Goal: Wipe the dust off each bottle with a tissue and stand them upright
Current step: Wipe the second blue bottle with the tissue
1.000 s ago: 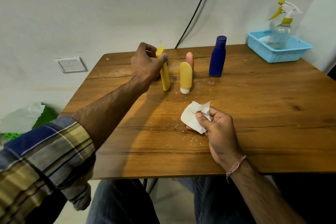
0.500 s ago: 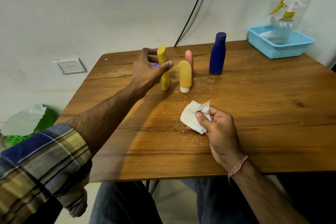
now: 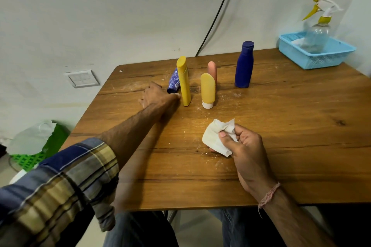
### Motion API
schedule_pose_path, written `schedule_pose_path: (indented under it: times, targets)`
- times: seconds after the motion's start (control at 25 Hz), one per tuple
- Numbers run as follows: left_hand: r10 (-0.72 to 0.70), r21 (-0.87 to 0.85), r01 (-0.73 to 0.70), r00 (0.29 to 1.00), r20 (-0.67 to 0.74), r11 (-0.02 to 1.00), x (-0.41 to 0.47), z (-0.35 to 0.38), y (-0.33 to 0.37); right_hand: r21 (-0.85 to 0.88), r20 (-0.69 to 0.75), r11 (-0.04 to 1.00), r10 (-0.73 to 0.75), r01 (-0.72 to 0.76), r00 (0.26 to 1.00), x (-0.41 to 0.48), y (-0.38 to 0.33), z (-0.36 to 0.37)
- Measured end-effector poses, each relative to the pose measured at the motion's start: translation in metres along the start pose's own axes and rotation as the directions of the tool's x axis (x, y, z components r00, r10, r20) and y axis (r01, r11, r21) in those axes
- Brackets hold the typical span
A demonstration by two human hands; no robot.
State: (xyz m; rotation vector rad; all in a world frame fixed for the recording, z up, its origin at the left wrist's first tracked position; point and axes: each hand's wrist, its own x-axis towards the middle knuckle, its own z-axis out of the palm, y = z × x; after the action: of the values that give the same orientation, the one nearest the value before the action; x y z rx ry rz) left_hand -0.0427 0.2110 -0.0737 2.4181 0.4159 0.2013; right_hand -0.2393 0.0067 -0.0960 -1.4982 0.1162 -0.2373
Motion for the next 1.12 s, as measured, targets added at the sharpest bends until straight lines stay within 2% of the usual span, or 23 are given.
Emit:
schedule_pose_path:
  times: [0.08,0.32,0.56,0.92,1.04,1.12]
  targets:
    - [0.014,0.067,-0.014,1.0,0.002,0.998,0.008,0.007,0.003,-0.017,0.004,1.0,-0.01,0.01,1.0,-0.001,-0.001,0.0]
    - [0.048,-0.028,-0.05,0.995,-0.084,0.998,-0.005,-0.003,-0.002,-0.019,0.009,1.0,-0.01,0.01,1.0,-0.001,-0.002,0.0]
    - [0.042,-0.047,-0.047,0.993,-0.112,0.998,-0.042,-0.046,-0.063,-0.029,0.012,0.999,-0.013,0.013,1.0,0.0,-0.003,0.0]
    - [-0.059,-0.165,0.045,0.995,-0.078,0.985,-0.113,-0.099,-0.12,-0.014,0.004,1.0,0.007,-0.007,1.0,-0.001,-0.008,0.002]
    - [-0.013,-0.21,0.01,1.0,-0.013,0.978,-0.135,-0.108,-0.132,-0.063,-0.044,0.998,-0.033,0.03,0.998,-0.006,-0.014,0.003]
    - [0.043,-0.221,-0.038,0.999,0.019,0.975,-0.152,-0.109,-0.132,-0.176,-0.08,0.982,-0.088,0.072,0.993,-0.008,-0.016,0.001]
